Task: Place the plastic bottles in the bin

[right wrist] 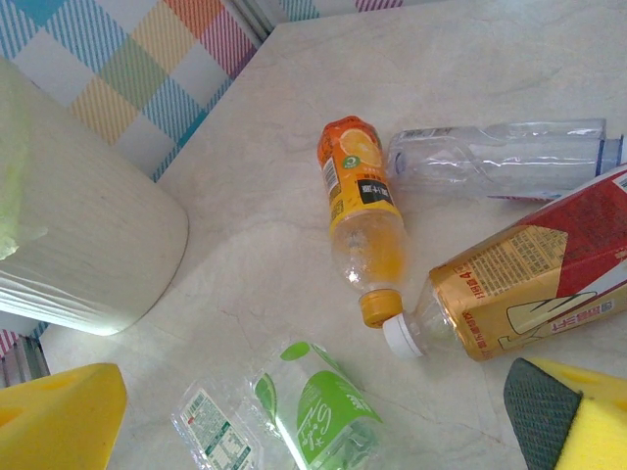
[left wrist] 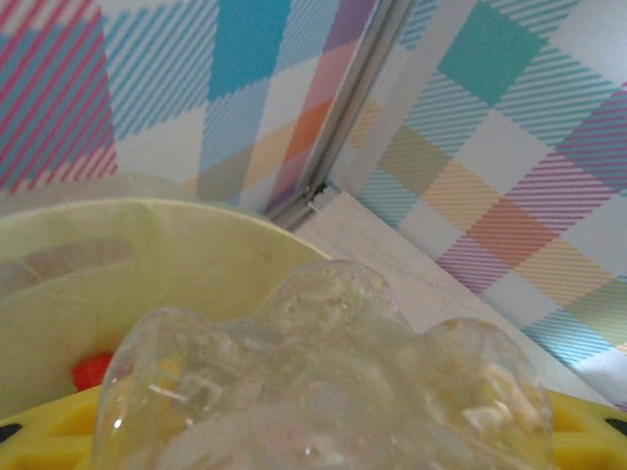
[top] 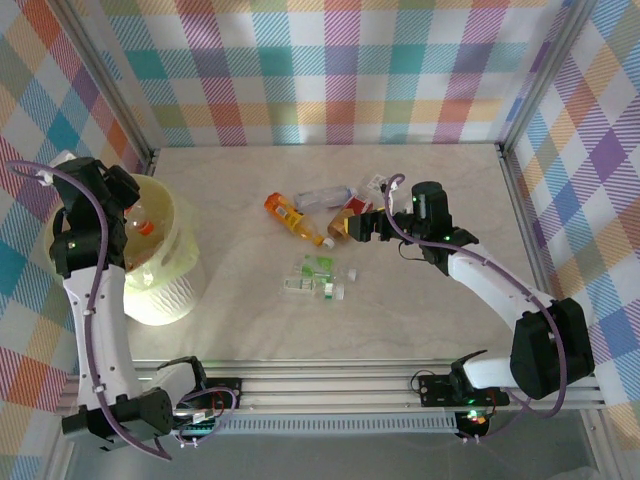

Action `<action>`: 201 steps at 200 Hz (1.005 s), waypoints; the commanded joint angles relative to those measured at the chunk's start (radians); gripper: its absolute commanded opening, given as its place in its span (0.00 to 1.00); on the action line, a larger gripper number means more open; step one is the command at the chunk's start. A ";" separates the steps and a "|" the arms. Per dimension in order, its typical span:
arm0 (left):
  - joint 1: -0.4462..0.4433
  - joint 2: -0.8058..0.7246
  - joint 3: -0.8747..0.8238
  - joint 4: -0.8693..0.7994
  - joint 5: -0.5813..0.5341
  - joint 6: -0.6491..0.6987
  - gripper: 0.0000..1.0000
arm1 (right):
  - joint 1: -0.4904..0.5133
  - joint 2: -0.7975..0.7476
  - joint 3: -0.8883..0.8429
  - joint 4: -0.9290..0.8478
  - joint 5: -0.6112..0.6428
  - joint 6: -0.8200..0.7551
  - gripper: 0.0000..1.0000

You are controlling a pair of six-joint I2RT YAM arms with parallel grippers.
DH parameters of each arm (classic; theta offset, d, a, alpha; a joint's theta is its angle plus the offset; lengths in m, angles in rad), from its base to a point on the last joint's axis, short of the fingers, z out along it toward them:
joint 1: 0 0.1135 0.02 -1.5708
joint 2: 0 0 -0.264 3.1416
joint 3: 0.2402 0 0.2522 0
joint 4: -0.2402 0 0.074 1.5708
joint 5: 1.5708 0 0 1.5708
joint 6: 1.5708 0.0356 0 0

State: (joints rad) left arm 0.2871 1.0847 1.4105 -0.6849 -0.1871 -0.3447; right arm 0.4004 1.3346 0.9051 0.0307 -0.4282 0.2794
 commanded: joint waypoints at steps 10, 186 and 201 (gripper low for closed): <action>0.044 0.051 -0.021 -0.017 0.226 -0.061 0.60 | 0.002 0.008 0.027 -0.017 -0.016 0.003 1.00; -0.237 0.068 0.141 -0.134 -0.034 -0.119 1.00 | 0.003 -0.095 -0.078 0.057 0.235 0.121 1.00; -0.338 0.065 0.145 -0.104 -0.059 -0.111 1.00 | 0.001 -0.103 -0.084 0.042 0.261 0.122 1.00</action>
State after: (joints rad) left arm 0.0704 1.1770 1.5192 -0.8124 -0.1562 -0.4534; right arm 0.4004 1.2579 0.8425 0.0628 -0.2317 0.3836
